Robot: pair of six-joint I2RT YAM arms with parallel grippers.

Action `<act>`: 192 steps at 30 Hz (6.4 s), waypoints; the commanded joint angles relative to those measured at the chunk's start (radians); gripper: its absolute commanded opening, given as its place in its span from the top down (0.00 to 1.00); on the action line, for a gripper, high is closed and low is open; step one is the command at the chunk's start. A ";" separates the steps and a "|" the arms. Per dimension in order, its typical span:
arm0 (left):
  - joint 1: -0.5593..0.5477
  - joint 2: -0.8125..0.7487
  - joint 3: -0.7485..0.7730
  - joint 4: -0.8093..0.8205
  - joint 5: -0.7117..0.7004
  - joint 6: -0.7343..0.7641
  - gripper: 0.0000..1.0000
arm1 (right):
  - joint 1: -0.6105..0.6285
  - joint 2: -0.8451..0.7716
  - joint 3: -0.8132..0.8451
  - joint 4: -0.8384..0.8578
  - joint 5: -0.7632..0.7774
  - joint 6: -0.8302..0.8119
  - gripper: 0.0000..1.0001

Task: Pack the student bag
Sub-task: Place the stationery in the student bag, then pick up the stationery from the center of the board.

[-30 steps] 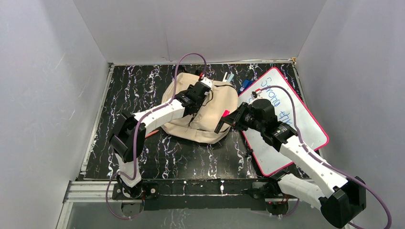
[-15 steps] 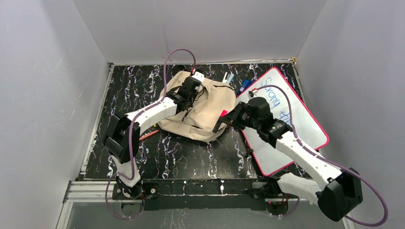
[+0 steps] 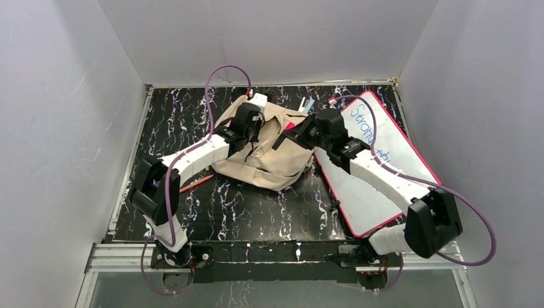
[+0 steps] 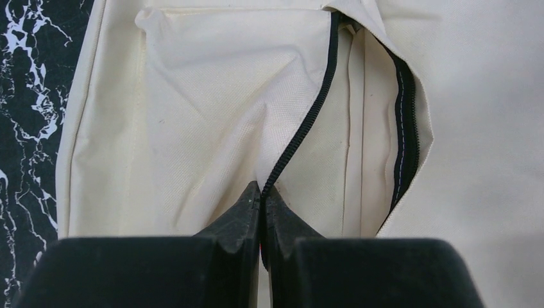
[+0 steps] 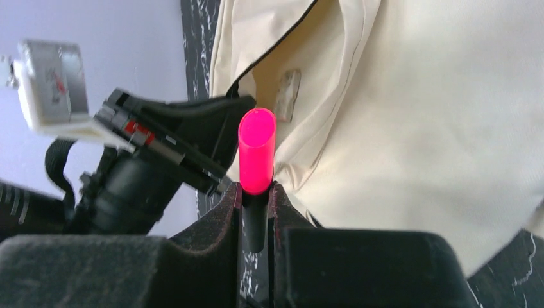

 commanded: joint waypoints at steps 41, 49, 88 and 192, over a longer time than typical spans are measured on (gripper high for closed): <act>0.080 -0.088 -0.029 0.103 0.176 -0.052 0.94 | 0.044 0.517 0.497 -0.043 0.012 -0.337 0.49; 0.083 -0.089 -0.030 0.097 0.177 -0.053 0.91 | 0.043 0.361 0.435 -0.125 0.083 -0.430 0.46; 0.592 -0.240 -0.252 -0.290 0.330 -0.331 0.38 | 0.042 -0.324 -0.119 -0.303 -0.051 -0.453 0.42; -0.054 -0.633 -0.390 0.324 0.582 -0.786 1.00 | 0.165 -0.252 -0.140 0.366 -0.270 -0.247 0.49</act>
